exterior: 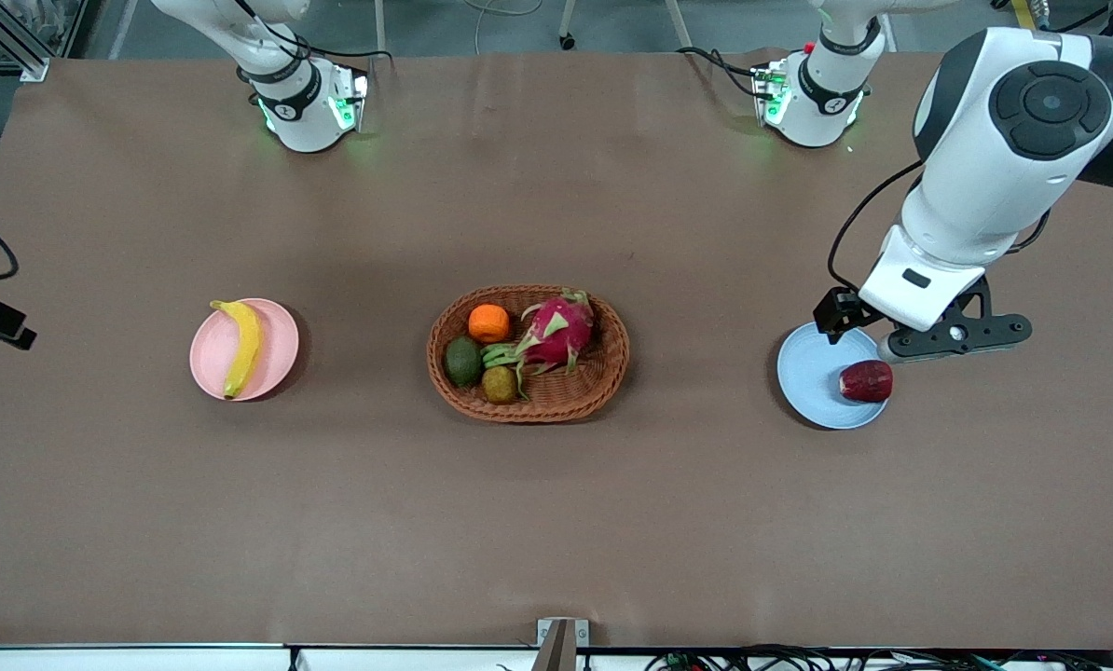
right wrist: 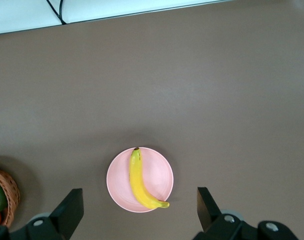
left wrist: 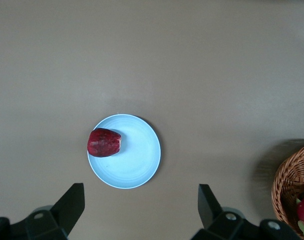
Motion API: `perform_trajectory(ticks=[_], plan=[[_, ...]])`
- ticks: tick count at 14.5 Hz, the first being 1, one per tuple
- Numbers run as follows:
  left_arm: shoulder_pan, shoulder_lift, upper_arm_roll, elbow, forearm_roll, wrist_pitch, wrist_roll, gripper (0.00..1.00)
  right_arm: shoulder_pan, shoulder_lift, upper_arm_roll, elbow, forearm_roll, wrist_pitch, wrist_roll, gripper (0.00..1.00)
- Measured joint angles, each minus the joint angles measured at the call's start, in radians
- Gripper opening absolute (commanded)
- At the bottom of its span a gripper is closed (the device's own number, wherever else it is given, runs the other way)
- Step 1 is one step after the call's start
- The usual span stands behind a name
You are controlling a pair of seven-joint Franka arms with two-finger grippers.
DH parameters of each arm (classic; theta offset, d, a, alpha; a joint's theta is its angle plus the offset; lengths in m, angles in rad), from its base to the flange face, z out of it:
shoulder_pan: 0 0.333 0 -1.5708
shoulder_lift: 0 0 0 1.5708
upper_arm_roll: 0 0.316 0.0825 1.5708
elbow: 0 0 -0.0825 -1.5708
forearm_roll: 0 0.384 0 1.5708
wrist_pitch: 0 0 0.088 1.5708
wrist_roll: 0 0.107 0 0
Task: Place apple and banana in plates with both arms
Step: 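Open the left gripper over the apple and raise it away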
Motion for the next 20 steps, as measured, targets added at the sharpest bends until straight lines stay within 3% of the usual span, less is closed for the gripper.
perform_trajectory(ticks=[5, 12, 17, 20], plan=[[0.001, -0.021, 0.004, 0.035, 0.000, -0.089, 0.025, 1.00, -0.019, -0.048, 0.013, -0.029, 0.000, -0.011, -0.048, 1.00], [0.006, -0.024, 0.012, 0.059, -0.001, -0.095, 0.042, 1.00, -0.019, -0.251, 0.021, -0.309, 0.000, 0.068, -0.043, 1.00], [0.021, -0.032, 0.012, 0.078, -0.013, -0.137, 0.059, 1.00, -0.019, -0.269, 0.023, -0.333, 0.000, 0.061, -0.042, 1.00], [0.037, -0.080, 0.012, 0.084, -0.082, -0.168, 0.125, 1.00, -0.019, -0.269, 0.023, -0.326, 0.000, 0.061, -0.042, 1.00]])
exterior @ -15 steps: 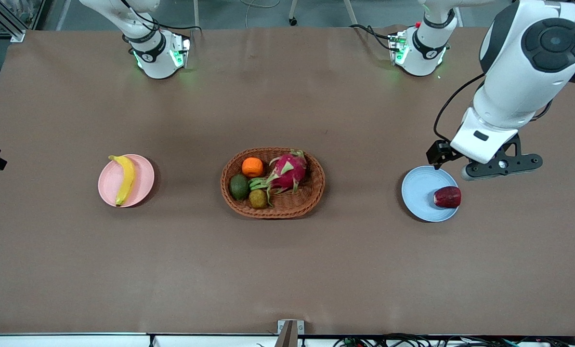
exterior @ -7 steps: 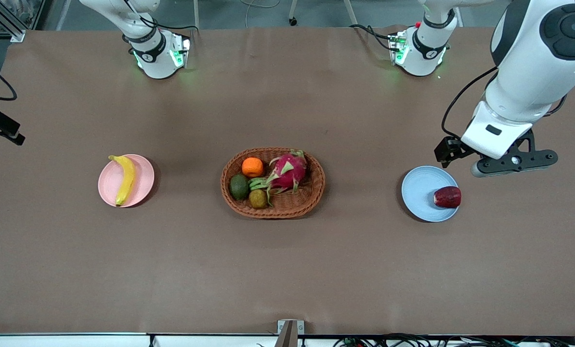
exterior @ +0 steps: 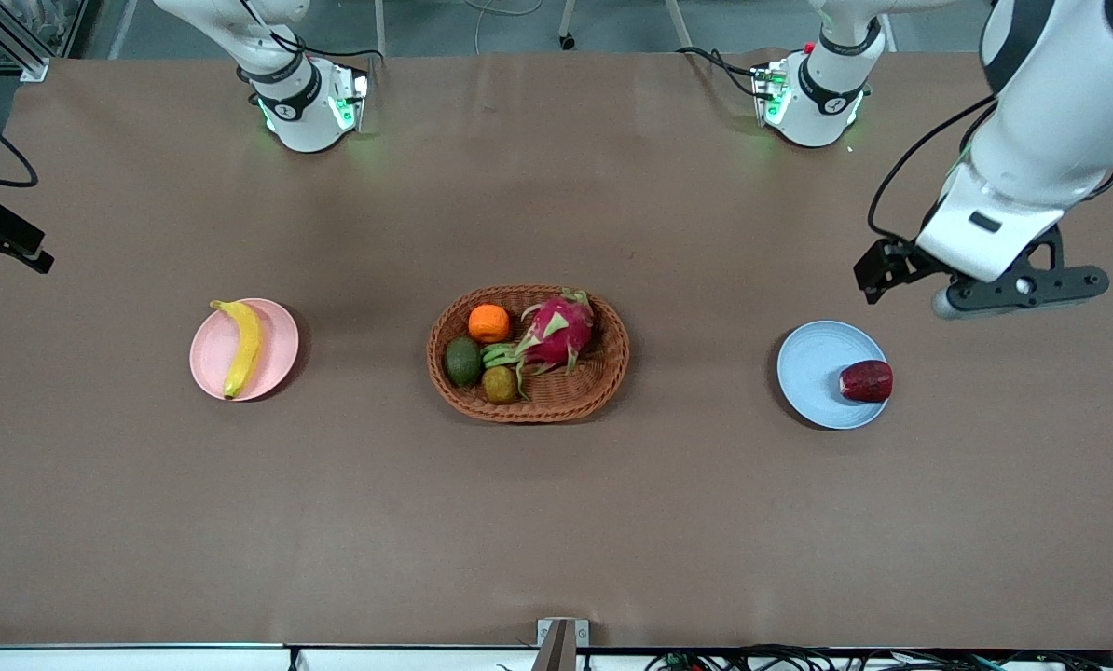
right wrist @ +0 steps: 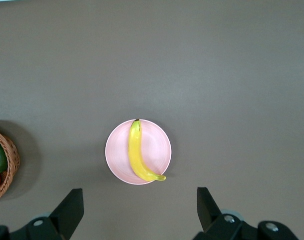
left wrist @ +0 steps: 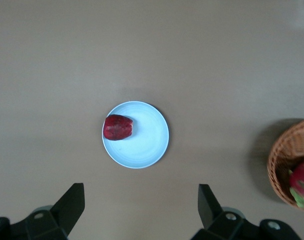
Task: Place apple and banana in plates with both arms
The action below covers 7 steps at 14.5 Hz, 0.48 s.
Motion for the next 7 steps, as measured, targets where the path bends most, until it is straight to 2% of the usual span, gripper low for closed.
perform_trajectory(ticks=[4, 7], plan=[[0.083, -0.048, 0.001, -0.001, -0.087, -0.022, 0.144, 1.00, 0.000, 0.000, 0.000, 0.004, 0.000, 0.002, 0.000, 1.00], [0.082, -0.076, 0.003, -0.025, -0.095, -0.027, 0.162, 1.00, 0.000, 0.000, 0.001, 0.004, 0.000, 0.001, 0.000, 1.00]])
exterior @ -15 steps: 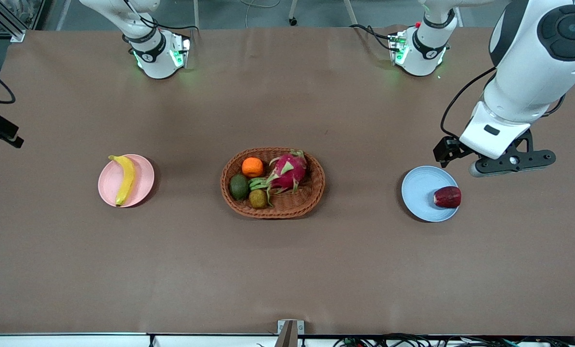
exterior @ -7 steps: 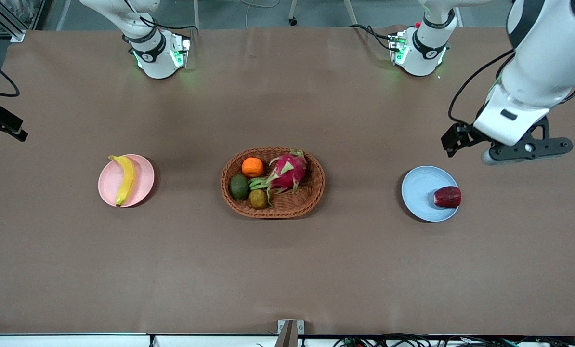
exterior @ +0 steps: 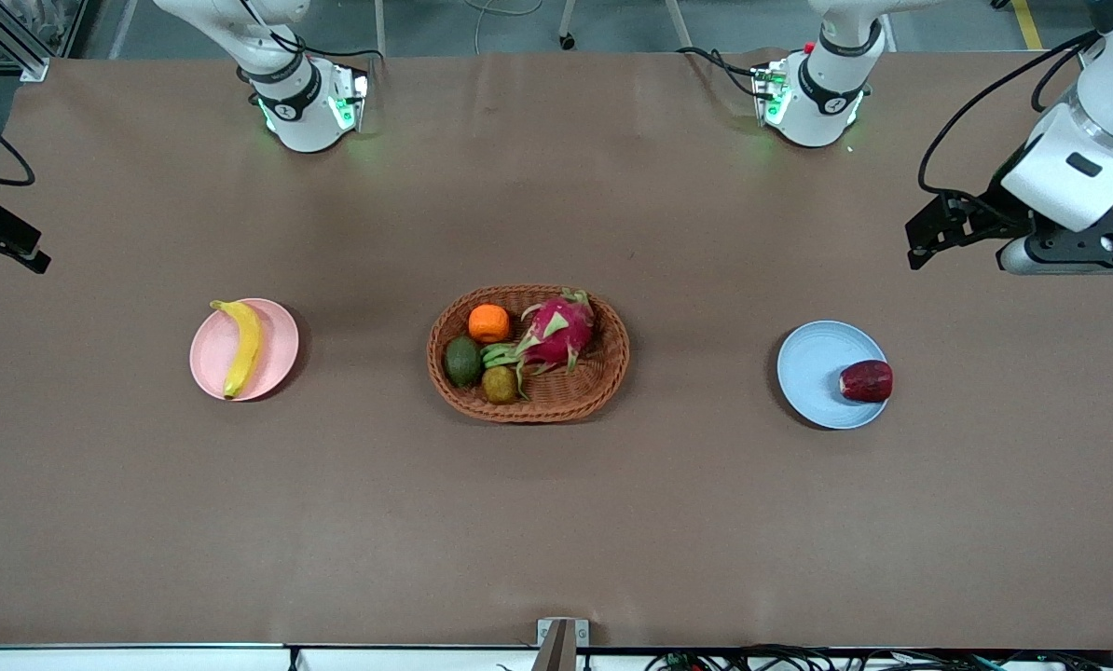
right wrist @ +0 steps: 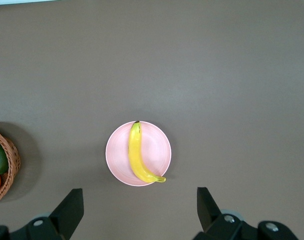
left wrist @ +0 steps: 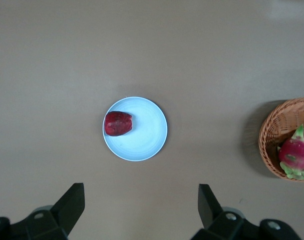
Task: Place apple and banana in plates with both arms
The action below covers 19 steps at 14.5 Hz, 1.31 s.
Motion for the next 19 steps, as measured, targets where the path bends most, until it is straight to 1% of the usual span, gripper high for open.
perform_trajectory(ticks=[1, 2, 4, 5, 7, 11, 19], plan=[[-0.020, -0.013, 0.015, -0.015, 0.000, -0.001, 0.000, 1.00, 0.000, 0.000, 0.000, 0.000, 0.000, -0.001, 0.000, 1.00], [-0.060, -0.027, 0.053, -0.030, 0.000, -0.001, 0.001, 1.00, 0.000, 0.000, 0.000, 0.000, 0.000, -0.001, 0.000, 1.00], [-0.147, -0.054, 0.157, -0.062, -0.017, -0.002, 0.036, 1.00, 0.000, 0.000, 0.000, 0.000, 0.000, -0.001, 0.000, 1.00], [-0.167, -0.068, 0.196, -0.078, -0.033, -0.002, 0.070, 1.00, 0.000, 0.000, 0.000, 0.001, 0.000, -0.001, 0.000, 1.00], [-0.176, -0.099, 0.238, -0.116, -0.052, -0.002, 0.119, 1.00, 0.000, 0.000, 0.000, 0.005, 0.000, 0.000, 0.000, 1.00], [-0.190, -0.139, 0.247, -0.149, -0.054, -0.005, 0.126, 1.00, 0.000, 0.000, 0.000, 0.011, 0.000, 0.000, 0.000, 1.00], [-0.191, -0.147, 0.263, -0.149, -0.047, -0.033, 0.146, 1.00, 0.000, 0.000, 0.000, 0.011, 0.000, 0.000, 0.000, 1.00]])
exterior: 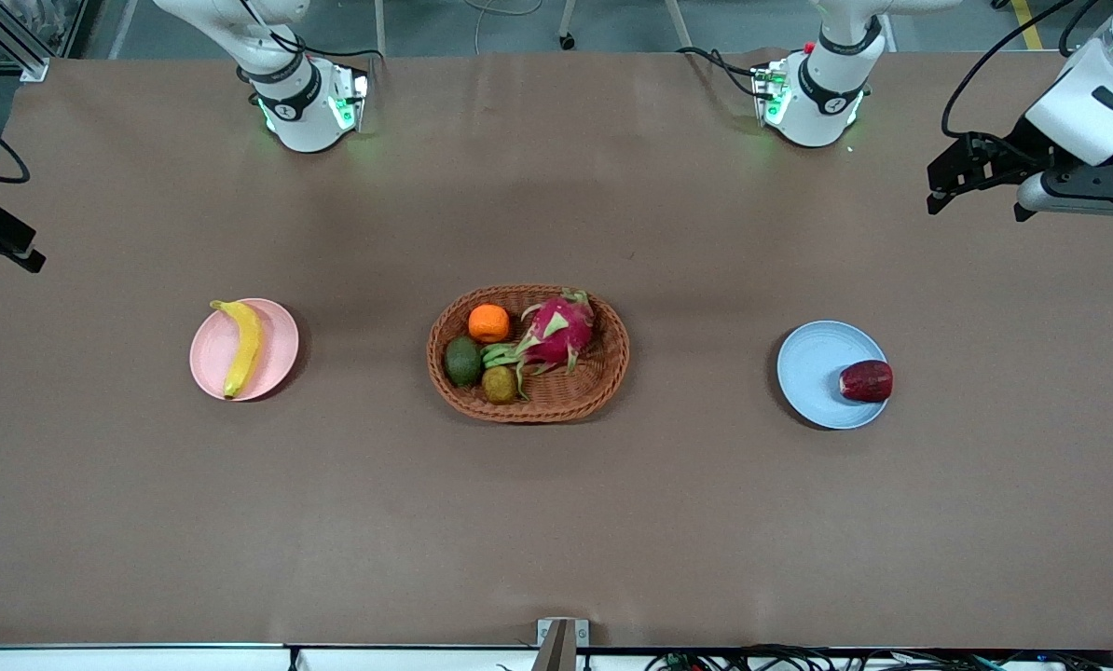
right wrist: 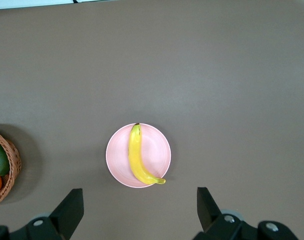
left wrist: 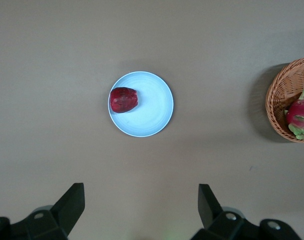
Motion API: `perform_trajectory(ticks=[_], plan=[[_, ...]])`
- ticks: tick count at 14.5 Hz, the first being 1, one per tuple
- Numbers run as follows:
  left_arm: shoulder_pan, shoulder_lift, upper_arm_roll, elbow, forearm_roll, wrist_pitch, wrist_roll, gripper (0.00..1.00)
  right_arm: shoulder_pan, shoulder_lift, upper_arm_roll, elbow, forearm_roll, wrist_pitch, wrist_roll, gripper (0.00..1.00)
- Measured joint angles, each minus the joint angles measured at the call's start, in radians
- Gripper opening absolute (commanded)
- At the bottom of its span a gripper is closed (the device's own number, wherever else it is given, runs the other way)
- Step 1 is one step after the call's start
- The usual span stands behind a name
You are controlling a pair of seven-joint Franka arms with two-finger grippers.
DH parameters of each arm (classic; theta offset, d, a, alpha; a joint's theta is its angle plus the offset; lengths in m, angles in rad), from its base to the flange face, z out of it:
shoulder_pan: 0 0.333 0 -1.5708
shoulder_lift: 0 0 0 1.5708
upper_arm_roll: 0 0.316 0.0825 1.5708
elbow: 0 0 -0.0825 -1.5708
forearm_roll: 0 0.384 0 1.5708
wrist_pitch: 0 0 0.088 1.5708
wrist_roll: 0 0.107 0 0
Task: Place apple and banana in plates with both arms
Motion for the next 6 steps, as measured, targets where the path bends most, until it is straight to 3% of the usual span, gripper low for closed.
perform_trajectory(ticks=[6], plan=[[0.000, 0.000, 0.002, 0.006, 0.000, 0.000, 0.000, 1.00, 0.000, 0.000, 0.000, 0.000, 0.000, 0.000, 0.000, 1.00]])
